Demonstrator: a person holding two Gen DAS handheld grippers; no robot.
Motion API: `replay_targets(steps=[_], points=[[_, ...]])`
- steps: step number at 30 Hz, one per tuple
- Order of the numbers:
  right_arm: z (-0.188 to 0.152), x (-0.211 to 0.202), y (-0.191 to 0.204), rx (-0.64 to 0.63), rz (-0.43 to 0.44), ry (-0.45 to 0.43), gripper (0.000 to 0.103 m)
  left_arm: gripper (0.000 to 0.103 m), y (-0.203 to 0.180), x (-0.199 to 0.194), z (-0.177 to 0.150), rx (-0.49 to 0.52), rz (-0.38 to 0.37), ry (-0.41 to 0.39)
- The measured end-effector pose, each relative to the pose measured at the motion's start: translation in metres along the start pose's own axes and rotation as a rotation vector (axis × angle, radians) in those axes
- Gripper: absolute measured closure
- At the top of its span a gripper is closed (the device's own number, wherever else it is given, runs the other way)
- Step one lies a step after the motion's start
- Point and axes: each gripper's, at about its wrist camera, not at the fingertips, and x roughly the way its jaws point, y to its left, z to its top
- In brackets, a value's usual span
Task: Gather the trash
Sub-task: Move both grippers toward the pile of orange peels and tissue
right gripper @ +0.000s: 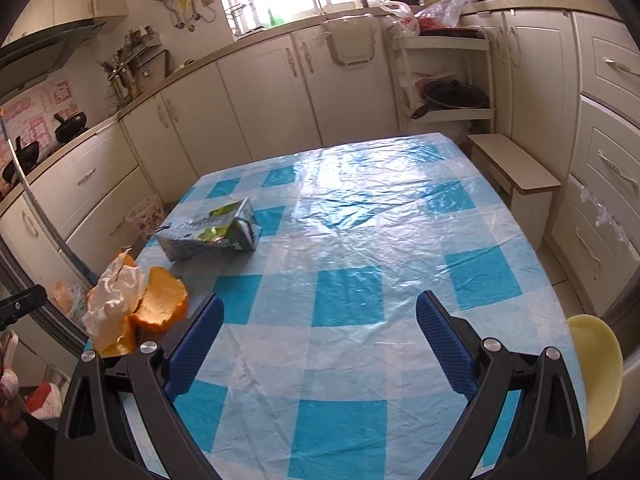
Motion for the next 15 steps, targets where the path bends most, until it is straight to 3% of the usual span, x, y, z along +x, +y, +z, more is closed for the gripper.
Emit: replay_targets(steps=[10, 15], points=[[0.012, 0.034, 0.087, -0.071, 0.232, 0.085, 0.01, 0.007, 0.015, 0.003, -0.007, -0.016, 0.035, 0.009], [0.014, 0.061, 0.127, -0.148, 0.283, 0.142, 0.01, 0.007, 0.017, 0.001, -0.008, 0.004, 0.072, 0.0]])
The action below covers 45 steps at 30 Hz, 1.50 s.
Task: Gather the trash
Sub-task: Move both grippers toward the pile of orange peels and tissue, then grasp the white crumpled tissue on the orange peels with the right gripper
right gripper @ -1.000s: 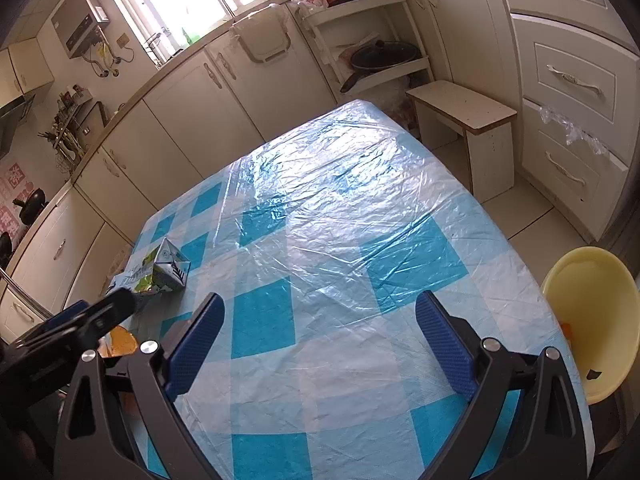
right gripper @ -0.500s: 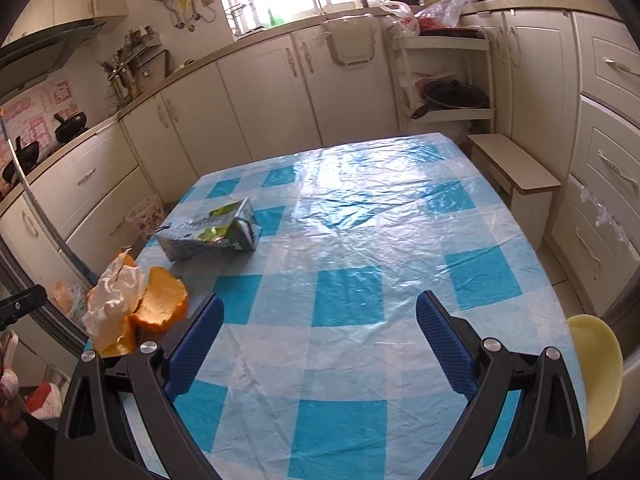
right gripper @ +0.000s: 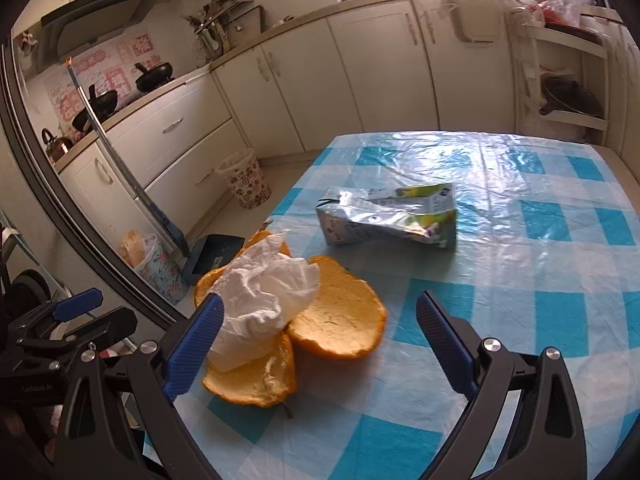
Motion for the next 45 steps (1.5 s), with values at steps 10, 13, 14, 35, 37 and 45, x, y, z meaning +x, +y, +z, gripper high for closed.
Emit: replay_targets(steps=[10, 13, 14, 35, 37, 45], points=[[0.003, 0.02, 0.015, -0.014, 0.027, 0.043, 0.01, 0.007, -0.002, -0.003, 0.0, 0.051, 0.065, -0.024], [0.002, 0.023, 0.02, -0.034, 0.034, 0.056, 0.01, 0.007, -0.001, -0.005, 0.001, 0.054, 0.069, -0.03], [0.002, 0.023, 0.021, -0.04, 0.033, 0.056, 0.013, 0.007, -0.001, -0.005, 0.001, 0.053, 0.07, -0.03], [-0.001, 0.013, 0.026, -0.076, 0.07, 0.06, 0.078, 0.007, -0.001, -0.005, -0.001, 0.052, 0.083, -0.03], [-0.001, 0.011, 0.026, -0.072, 0.072, 0.053, 0.079, 0.007, -0.001, -0.004, -0.001, 0.053, 0.084, -0.03], [-0.002, 0.005, 0.025, -0.073, 0.075, 0.043, 0.079, 0.007, 0.0, -0.004, -0.001, 0.057, 0.089, -0.034]])
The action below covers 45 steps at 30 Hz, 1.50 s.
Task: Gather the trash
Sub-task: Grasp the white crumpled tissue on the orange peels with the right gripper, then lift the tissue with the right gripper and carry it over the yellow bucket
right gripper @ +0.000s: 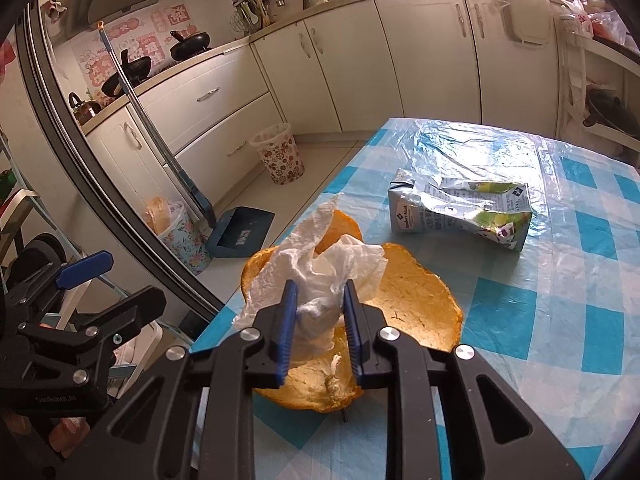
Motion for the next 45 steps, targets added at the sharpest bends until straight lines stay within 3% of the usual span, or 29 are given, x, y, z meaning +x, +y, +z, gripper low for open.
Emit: replay_targets(steps=[33, 40, 45], points=[[-0.006, -0.065, -0.019, 0.048, -0.001, -0.096, 0.081, 0.007, -0.008, -0.001, 0.0, 0.036, 0.011, 0.002], [-0.015, -0.104, -0.06, 0.081, -0.098, -0.112, 0.081, 0.007, -0.013, -0.002, 0.001, 0.051, 0.006, 0.0], [-0.026, -0.151, -0.121, 0.147, -0.259, -0.122, 0.081, 0.007, -0.025, -0.004, 0.004, 0.081, -0.001, -0.005]])
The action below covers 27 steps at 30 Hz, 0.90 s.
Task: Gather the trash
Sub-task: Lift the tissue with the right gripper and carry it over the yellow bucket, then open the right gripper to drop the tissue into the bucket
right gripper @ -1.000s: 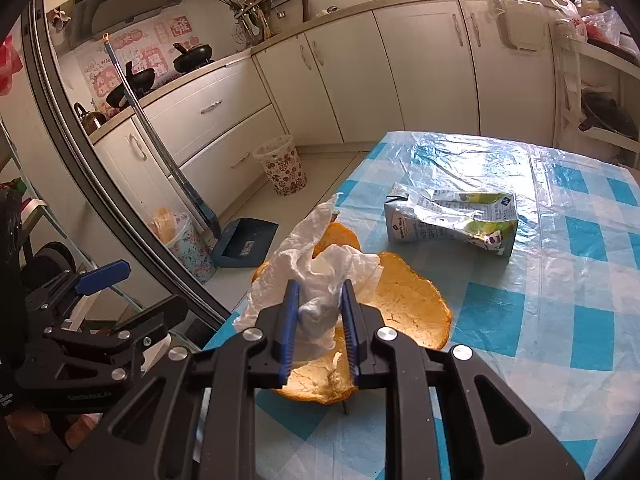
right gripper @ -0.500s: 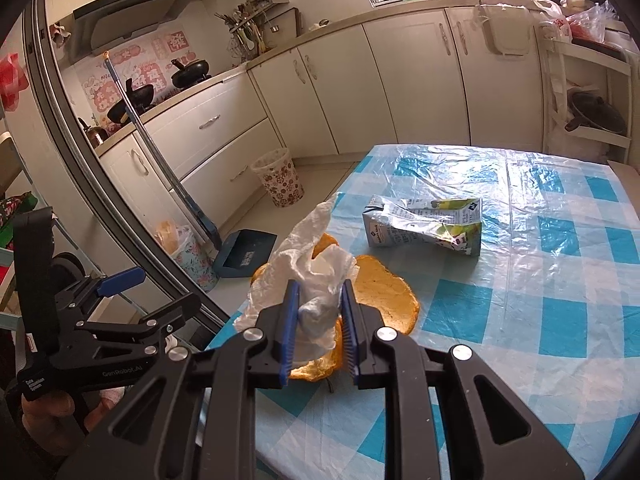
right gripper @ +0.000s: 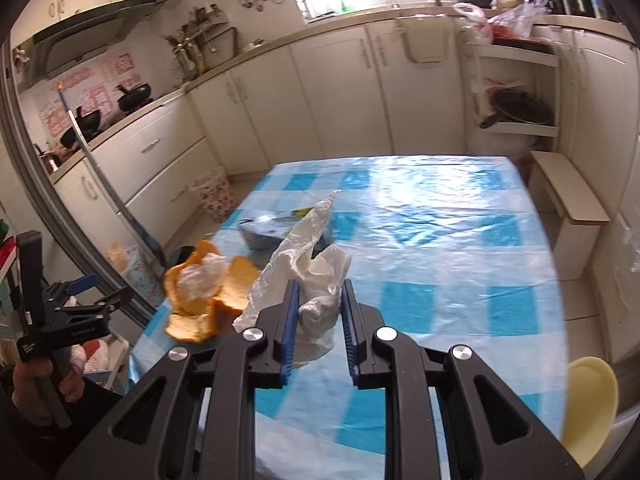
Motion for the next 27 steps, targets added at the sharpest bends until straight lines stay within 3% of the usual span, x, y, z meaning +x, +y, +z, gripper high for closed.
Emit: replay_targets(steps=[6, 13, 27], points=[[0.019, -0.055, -0.1, 0.06, -0.23, 0.015, 0.081, 0.007, -0.033, -0.009, 0.006, 0.06, -0.026, -0.023], [0.009, -0.091, -0.181, 0.124, -0.354, 0.065, 0.081, 0.007, -0.085, -0.015, 0.014, 0.146, -0.061, -0.035], [-0.107, -0.015, -0.287, 0.261, -0.405, 0.325, 0.081, 0.007, -0.151, -0.011, 0.016, 0.26, -0.074, -0.017]])
